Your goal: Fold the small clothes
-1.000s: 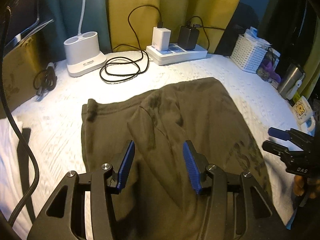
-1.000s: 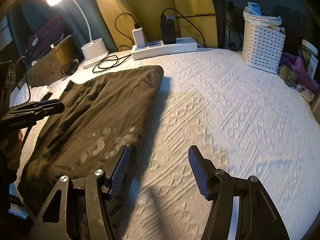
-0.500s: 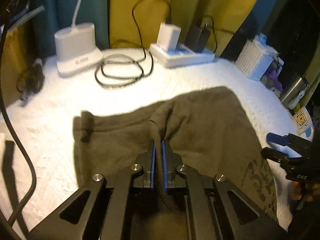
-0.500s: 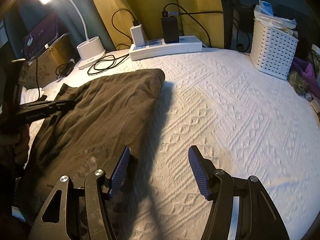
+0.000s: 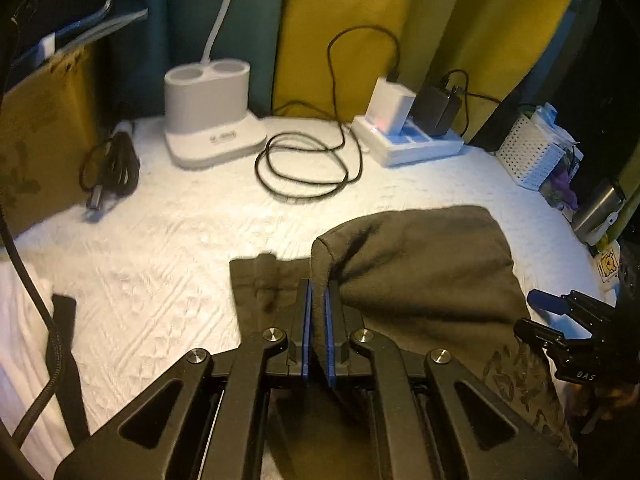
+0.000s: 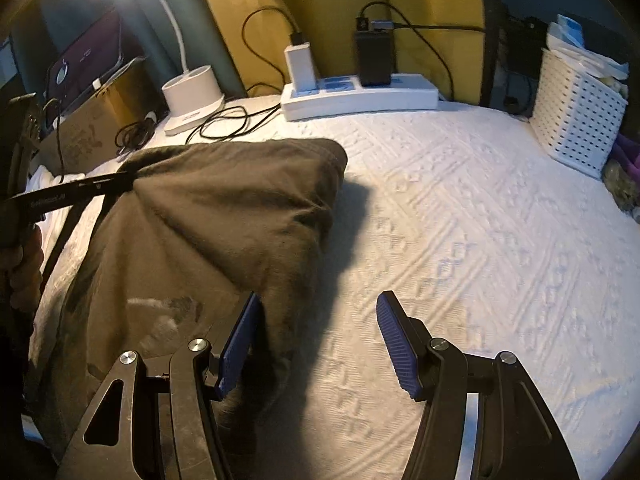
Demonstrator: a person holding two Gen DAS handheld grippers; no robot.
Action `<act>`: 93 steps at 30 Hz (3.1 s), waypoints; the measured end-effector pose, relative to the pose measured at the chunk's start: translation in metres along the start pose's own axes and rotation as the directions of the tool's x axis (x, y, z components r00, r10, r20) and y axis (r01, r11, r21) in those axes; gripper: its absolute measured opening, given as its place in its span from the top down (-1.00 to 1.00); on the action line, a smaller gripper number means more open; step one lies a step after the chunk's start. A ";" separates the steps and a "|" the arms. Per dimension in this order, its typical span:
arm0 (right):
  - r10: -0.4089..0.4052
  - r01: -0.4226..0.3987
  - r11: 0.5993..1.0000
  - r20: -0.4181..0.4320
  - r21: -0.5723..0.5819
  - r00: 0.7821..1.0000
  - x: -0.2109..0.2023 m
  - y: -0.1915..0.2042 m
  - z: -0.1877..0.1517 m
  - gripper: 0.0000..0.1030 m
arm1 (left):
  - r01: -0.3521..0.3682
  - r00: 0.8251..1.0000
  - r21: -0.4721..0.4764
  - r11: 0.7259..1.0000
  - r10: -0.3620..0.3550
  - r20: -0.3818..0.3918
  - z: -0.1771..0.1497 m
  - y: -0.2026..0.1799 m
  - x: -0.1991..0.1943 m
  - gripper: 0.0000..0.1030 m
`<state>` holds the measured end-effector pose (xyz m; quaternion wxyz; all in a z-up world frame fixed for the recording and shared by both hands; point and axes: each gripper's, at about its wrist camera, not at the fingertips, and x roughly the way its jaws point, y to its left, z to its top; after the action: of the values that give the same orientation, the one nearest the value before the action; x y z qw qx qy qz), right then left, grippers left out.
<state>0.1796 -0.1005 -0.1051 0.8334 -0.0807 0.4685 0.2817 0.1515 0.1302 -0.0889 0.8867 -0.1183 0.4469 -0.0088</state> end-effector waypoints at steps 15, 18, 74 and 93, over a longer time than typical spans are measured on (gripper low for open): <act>-0.078 0.078 0.997 0.026 -0.004 0.997 -0.025 0.005 -0.007 -0.22 | 0.147 0.988 -0.052 0.988 -0.149 -0.034 -0.048 -0.013 -0.054 -0.14; -0.086 0.086 0.996 0.035 0.006 0.996 -0.035 0.005 -0.013 -0.22 | 0.165 0.983 -0.038 0.986 -0.167 -0.074 -0.073 -0.026 -0.059 -0.14; -0.108 0.110 0.992 0.038 -0.064 0.993 -0.105 0.079 -0.169 -0.26 | 0.200 0.977 0.073 0.977 -0.193 -0.093 -0.210 -0.046 -0.127 0.86; -0.107 0.109 0.993 0.060 -0.039 0.992 -0.124 0.066 -0.155 -0.35 | 0.106 0.994 0.082 0.991 -0.104 -0.018 -0.180 -0.043 -0.157 0.21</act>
<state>-0.0205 -0.1561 -0.0790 0.8589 -0.1152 0.4329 0.2482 -0.0820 0.0708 -0.0586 0.8860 -0.1048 0.4455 -0.0747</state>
